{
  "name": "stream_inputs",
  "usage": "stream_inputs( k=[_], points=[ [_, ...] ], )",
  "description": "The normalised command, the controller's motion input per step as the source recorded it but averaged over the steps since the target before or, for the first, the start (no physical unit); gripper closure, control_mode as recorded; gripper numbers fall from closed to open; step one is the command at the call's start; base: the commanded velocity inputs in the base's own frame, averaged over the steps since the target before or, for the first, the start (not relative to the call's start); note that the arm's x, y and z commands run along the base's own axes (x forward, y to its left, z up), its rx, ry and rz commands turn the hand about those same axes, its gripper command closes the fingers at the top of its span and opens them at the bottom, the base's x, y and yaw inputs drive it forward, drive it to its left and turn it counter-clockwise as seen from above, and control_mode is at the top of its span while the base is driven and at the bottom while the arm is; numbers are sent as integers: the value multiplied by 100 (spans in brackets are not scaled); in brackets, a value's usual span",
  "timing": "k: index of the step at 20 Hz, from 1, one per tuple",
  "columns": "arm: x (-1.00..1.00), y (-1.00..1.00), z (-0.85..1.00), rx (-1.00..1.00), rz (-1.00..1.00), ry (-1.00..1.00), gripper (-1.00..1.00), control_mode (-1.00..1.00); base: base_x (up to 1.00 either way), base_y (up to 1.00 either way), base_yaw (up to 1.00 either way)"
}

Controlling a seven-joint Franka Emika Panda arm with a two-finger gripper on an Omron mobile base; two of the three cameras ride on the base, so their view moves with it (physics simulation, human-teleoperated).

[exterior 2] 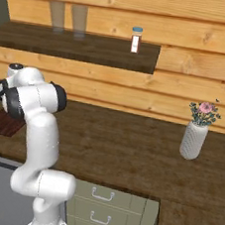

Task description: Pick up the sponge from the counter and clean the cutting board by briefly scrubbing or pressing down on the cutting board. Once finished, release the sponge.

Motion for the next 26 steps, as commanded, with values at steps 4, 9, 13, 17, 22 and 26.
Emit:
stream_inputs(
  k=[4,9,13,17,22,26],
  points=[
    [1,65,0,-3,-9,-3,100,-100,0,0,0],
    [0,41,0,-1,-9,0,100,-100,0,0,0],
    [7,12,0,0,-4,0,100,-100,0,0,0],
    [21,0,0,0,0,0,100,-100,0,0,0],
    [31,0,-4,0,2,0,100,-100,0,0,0],
    [34,3,-21,0,7,1,100,-100,0,0,0]
  ],
)
